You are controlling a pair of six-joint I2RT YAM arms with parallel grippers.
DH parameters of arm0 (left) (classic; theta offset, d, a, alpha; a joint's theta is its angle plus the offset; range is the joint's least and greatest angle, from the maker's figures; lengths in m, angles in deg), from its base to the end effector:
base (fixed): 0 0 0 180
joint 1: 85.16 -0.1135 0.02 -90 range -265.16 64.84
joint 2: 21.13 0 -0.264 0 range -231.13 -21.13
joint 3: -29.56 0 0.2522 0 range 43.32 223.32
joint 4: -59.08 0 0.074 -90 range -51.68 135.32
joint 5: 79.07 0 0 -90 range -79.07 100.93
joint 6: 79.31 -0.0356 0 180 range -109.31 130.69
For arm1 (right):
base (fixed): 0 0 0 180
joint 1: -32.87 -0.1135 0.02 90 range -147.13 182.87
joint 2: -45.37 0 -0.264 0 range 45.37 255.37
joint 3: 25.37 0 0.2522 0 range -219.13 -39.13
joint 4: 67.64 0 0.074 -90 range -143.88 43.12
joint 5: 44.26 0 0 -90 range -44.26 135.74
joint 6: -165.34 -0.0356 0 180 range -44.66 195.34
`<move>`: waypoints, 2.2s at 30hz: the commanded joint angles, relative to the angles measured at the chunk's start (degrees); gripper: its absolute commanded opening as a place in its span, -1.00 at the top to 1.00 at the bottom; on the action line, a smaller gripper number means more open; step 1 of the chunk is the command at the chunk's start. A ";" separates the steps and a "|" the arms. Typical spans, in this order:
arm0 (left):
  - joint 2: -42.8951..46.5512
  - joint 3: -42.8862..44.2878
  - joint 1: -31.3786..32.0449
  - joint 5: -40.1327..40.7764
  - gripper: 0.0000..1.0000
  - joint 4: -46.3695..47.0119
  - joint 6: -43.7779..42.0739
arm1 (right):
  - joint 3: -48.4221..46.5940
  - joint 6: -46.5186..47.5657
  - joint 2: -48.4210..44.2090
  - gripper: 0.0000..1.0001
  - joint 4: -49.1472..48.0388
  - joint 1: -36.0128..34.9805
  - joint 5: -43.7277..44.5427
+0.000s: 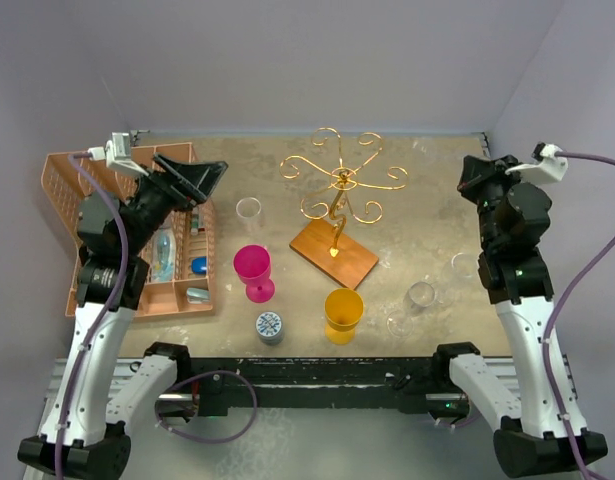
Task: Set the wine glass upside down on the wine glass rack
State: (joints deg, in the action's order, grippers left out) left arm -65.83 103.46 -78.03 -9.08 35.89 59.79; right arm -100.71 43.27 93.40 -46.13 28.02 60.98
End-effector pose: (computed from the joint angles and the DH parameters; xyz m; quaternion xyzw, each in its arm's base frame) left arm 0.1566 -0.0319 0.4335 -0.1154 0.6614 -0.4474 0.5908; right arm 0.1755 0.0055 0.4364 0.2520 0.6227 0.1485 0.7257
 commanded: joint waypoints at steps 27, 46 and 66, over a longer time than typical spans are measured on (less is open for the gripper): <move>-39.74 24.93 39.56 31.84 -0.37 32.39 23.53 | 11.21 -25.46 -8.54 1.00 -44.15 0.10 -20.23; -46.78 30.32 44.18 44.26 -0.13 35.86 28.28 | 10.33 -27.58 -10.65 1.00 -42.18 0.10 -28.44; -49.39 33.03 44.12 50.85 0.44 40.02 29.96 | 11.83 -29.42 -13.38 1.00 -40.91 0.09 -33.73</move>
State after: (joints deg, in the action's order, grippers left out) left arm -115.23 133.19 -33.66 39.05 71.12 89.63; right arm -88.45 15.05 82.06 -83.73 28.07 30.45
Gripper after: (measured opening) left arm 0.300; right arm 0.023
